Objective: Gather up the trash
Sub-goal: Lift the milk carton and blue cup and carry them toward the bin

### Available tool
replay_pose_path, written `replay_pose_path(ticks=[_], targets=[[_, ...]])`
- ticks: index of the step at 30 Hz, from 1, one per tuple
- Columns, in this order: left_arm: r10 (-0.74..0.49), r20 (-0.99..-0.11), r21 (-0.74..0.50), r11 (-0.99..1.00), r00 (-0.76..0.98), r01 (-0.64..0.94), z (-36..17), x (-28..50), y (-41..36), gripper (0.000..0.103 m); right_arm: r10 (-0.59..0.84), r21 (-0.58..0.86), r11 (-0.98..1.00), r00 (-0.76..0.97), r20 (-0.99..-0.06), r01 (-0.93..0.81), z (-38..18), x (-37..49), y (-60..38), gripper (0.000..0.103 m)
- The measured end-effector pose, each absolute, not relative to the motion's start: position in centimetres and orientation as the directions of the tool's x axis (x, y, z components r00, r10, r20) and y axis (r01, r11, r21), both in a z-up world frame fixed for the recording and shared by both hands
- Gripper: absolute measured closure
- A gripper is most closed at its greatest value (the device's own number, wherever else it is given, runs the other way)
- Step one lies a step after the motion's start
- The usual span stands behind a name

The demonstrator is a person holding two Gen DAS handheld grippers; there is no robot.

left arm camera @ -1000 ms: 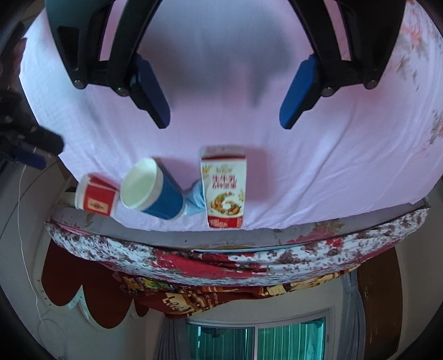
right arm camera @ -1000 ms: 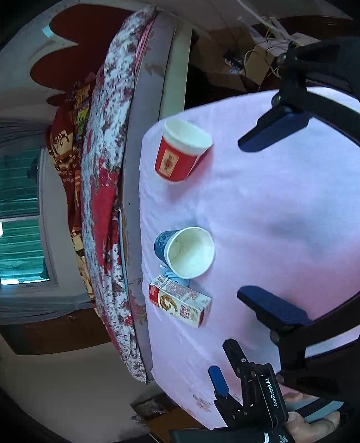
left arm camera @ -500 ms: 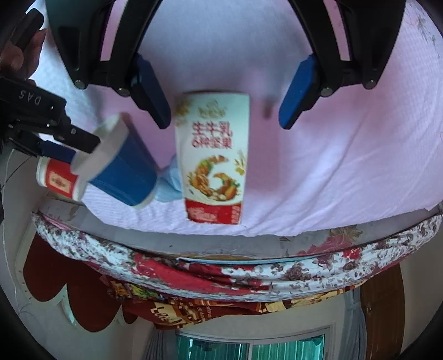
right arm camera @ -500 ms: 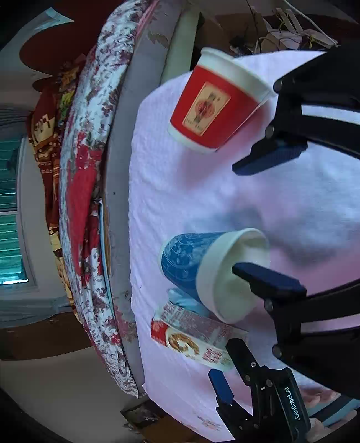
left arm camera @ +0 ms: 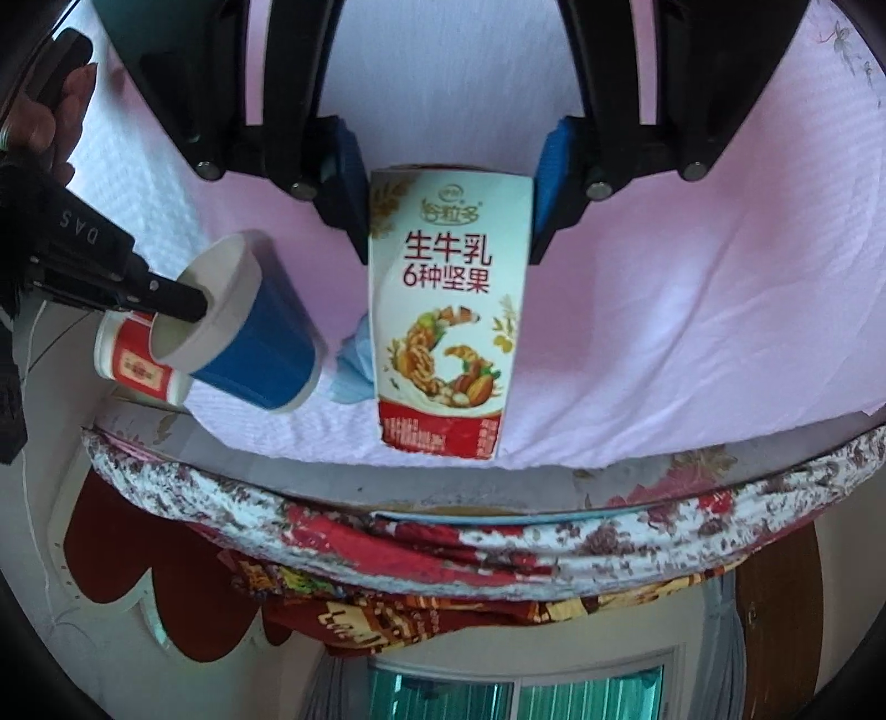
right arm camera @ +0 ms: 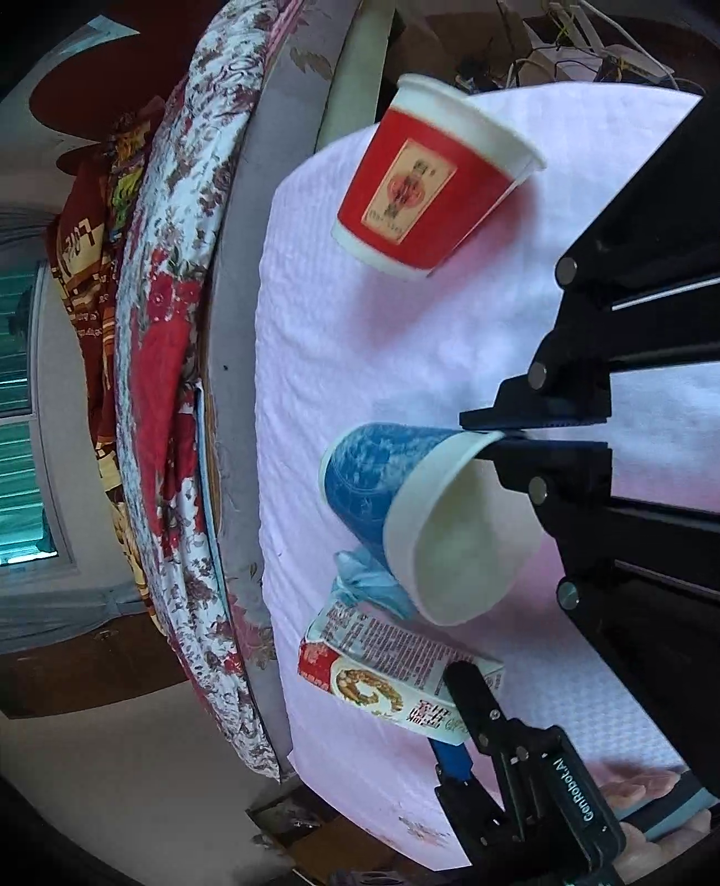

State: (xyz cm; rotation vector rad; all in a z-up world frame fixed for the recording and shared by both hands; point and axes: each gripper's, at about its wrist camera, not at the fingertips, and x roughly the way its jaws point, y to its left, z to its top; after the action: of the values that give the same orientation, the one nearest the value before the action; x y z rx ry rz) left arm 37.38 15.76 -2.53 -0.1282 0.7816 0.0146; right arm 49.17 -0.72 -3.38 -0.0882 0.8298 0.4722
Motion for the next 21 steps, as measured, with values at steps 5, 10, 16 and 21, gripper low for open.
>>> replay_pose_path(ticks=[5, 10, 16, 21], targets=[[-0.035, -0.691, -0.098, 0.994, 0.722, -0.046, -1.7, 35.3, 15.5, 0.051, 0.366, 0.086, 0.892, 0.598, -0.713, -0.443, -2.3, 46.8, -1.6, 0.1], [-0.035, -0.677, -0.085, 0.996, 0.735, -0.031, -0.8, 32.7, 14.9, 0.051, 0.376, 0.086, 0.893, 0.629, -0.681, -0.441, -0.5, 43.3, -2.8, 0.1], [-0.043, -0.662, -0.079, 0.997, 0.748, -0.013, 0.1, 28.9, 13.8, 0.051, 0.384, 0.069, 0.889, 0.655, -0.651, -0.452, 1.5, 37.9, -4.1, 0.1], [-0.075, -0.659, -0.099, 0.995, 0.749, 0.012, 0.4, 25.8, 12.8, 0.051, 0.392, 0.079, 0.891, 0.671, -0.629, -0.447, 2.8, 33.9, -5.8, 0.1]])
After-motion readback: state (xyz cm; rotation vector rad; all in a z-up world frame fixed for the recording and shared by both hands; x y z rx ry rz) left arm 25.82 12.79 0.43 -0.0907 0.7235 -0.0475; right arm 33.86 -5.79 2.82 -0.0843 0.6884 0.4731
